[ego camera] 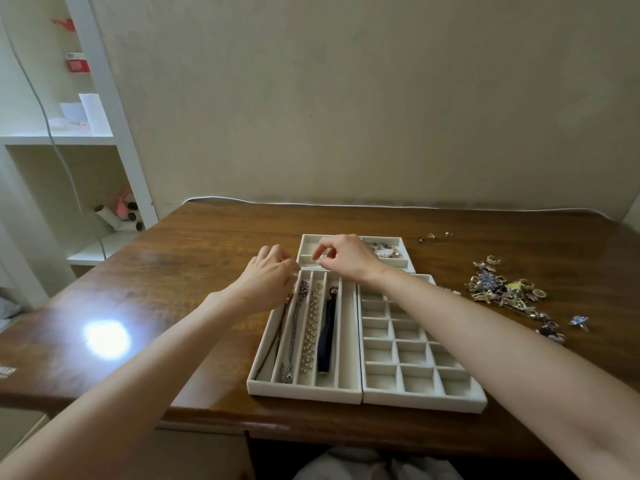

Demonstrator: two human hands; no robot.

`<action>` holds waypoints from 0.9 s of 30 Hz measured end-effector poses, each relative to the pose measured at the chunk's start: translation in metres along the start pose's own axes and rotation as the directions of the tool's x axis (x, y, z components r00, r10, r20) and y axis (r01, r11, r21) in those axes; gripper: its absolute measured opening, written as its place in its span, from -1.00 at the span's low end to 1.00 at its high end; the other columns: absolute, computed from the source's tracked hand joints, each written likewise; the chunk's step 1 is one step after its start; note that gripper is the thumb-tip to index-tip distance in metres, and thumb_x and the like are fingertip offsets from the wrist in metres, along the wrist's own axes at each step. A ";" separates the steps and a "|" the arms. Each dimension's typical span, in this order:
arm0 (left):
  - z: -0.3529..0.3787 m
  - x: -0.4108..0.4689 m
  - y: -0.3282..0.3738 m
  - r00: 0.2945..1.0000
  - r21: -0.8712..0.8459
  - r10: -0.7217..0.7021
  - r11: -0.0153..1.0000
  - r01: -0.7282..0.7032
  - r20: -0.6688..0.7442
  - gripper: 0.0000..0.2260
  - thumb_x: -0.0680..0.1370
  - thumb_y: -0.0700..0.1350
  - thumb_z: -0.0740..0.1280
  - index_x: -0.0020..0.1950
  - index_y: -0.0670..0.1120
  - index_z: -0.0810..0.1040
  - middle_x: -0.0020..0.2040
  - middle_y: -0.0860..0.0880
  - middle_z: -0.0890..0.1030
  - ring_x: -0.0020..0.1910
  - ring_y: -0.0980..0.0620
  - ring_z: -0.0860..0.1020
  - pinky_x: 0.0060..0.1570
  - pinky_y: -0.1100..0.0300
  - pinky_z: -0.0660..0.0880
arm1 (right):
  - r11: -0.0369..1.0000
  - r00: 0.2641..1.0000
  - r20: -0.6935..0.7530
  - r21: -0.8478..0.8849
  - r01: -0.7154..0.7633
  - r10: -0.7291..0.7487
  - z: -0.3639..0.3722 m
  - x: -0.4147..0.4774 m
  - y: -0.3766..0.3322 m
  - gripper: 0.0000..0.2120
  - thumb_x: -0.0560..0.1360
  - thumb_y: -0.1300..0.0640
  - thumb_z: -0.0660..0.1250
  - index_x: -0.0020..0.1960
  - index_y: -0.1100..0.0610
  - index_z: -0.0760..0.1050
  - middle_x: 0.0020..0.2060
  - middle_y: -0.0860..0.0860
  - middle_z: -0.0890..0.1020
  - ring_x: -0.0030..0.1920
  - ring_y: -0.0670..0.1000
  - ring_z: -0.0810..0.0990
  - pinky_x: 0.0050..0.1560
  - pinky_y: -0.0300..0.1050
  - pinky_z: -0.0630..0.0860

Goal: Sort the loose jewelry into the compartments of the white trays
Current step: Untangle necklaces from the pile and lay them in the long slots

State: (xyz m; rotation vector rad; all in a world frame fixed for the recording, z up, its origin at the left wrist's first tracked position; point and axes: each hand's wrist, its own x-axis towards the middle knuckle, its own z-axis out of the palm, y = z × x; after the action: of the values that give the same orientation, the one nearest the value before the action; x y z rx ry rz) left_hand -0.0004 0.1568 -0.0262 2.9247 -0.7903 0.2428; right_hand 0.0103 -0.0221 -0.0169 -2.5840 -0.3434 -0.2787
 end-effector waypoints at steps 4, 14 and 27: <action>0.001 0.005 0.010 0.998 -0.024 0.022 0.999 -0.023 -0.050 -0.67 0.60 -0.04 0.16 0.35 -0.06 0.38 0.28 -0.08 0.34 0.23 -0.09 0.28 0.22 0.10 0.28 | 0.996 0.999 -0.023 0.079 -0.042 0.044 -0.003 -0.006 0.012 -0.89 0.46 0.12 0.35 -0.06 0.00 0.62 -0.16 -0.01 0.64 -0.14 -0.02 0.57 -0.05 -0.06 0.53; 0.005 0.023 0.062 0.967 -0.194 0.189 0.956 -0.221 -0.170 -0.67 0.54 -0.17 0.25 0.31 -0.12 0.41 0.22 -0.11 0.41 0.25 -0.11 0.31 0.26 0.04 0.29 | 0.978 0.990 -0.100 0.193 -0.081 0.102 -0.030 -0.042 0.043 -0.90 0.50 0.17 0.35 -0.08 0.00 0.61 -0.22 -0.09 0.61 -0.22 -0.15 0.54 -0.12 -0.17 0.52; 0.019 0.062 0.143 0.906 -0.188 0.400 0.887 -0.421 -0.141 -0.70 0.57 -0.07 0.23 0.29 -0.07 0.42 0.25 -0.07 0.40 0.26 -0.04 0.32 0.26 0.10 0.27 | 0.952 0.921 -0.244 0.040 -0.305 0.305 -0.094 -0.095 0.134 -0.88 0.51 0.19 0.35 -0.09 0.01 0.62 -0.04 -0.05 0.64 -0.01 -0.06 0.56 -0.01 -0.13 0.50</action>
State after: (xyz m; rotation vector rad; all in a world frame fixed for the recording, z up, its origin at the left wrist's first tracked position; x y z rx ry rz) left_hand -0.0182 0.0007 -0.0256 2.4956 -1.3260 0.3087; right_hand -0.0522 -0.2000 -0.0240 -2.5159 0.1502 -0.4793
